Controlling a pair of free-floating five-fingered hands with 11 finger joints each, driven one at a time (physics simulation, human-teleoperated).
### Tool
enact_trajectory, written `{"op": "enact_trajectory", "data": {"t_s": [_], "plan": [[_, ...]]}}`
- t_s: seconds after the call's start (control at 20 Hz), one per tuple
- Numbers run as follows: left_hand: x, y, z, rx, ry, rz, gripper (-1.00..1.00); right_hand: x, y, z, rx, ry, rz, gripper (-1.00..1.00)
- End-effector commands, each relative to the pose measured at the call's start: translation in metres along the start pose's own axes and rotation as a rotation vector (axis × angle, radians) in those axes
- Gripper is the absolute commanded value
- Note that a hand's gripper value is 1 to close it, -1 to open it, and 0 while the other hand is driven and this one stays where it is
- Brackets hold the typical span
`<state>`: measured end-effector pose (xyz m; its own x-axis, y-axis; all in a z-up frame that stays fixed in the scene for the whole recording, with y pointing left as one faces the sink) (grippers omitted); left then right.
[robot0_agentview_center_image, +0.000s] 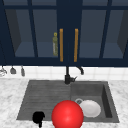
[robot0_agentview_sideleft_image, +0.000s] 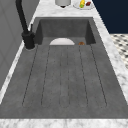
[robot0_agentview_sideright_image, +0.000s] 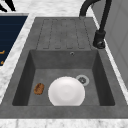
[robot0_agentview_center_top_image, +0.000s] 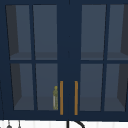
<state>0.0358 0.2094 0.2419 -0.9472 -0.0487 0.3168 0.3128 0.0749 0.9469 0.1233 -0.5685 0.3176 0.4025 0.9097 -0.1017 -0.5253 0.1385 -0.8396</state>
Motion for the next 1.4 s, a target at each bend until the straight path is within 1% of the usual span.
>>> {"op": "enact_trajectory", "data": {"t_s": [0.0, 0.15, 0.25, 0.45, 0.55, 0.6, 0.75, 0.95, 1.1, 1.15, 1.35], "plan": [[0.0, 0.0, 0.0, 0.0, 0.0, 0.0, 0.0, -0.008, 0.015, -0.008, -0.01, 0.029, -0.075, -1.0], [0.0, 0.0, 0.0, 0.0, 0.0, 0.0, 0.0, -0.01, 0.026, -0.014, -0.036, 0.022, -0.107, -1.0], [0.0, 0.0, 0.0, 0.0, 0.0, 0.0, 0.0, -0.012, 0.032, -0.016, -0.038, 0.031, -0.113, -1.0], [0.0, 0.0, 0.0, 0.0, 0.0, 0.0, 0.0, -0.007, 0.042, -0.026, -0.001, 0.086, -0.107, -1.0], [0.0, 0.0, 0.0, 0.0, 0.0, 0.0, 0.0, 0.0, 0.044, -0.03, 0.037, 0.112, -0.073, -1.0], [0.0, 0.0, 0.0, 0.0, 0.0, 0.0, 0.0, 0.002, 0.043, -0.032, 0.053, 0.12, -0.053, -1.0], [0.0, 0.0, 0.0, 0.0, 0.0, 0.0, 0.0, 0.006, 0.036, -0.04, 0.092, 0.142, -0.013, -1.0], [0.0, 0.0, 0.0, 0.0, 0.0, 0.0, 0.0, 0.004, 0.029, -0.051, 0.153, 0.104, 0.026, -1.0], [0.0, 0.0, 0.0, 0.0, 0.0, 0.0, 0.0, 0.002, 0.019, -0.058, 0.206, 0.086, 0.039, -1.0], [0.0, 0.0, 0.0, 0.0, 0.0, 0.0, 0.0, 0.0, 0.018, -0.059, 0.207, 0.081, 0.037, -1.0], [0.0, 0.0, 0.0, 0.0, 0.0, 0.0, 0.0, 0.001, 0.023, -0.07, 0.146, 0.081, 0.027, -1.0]]}}
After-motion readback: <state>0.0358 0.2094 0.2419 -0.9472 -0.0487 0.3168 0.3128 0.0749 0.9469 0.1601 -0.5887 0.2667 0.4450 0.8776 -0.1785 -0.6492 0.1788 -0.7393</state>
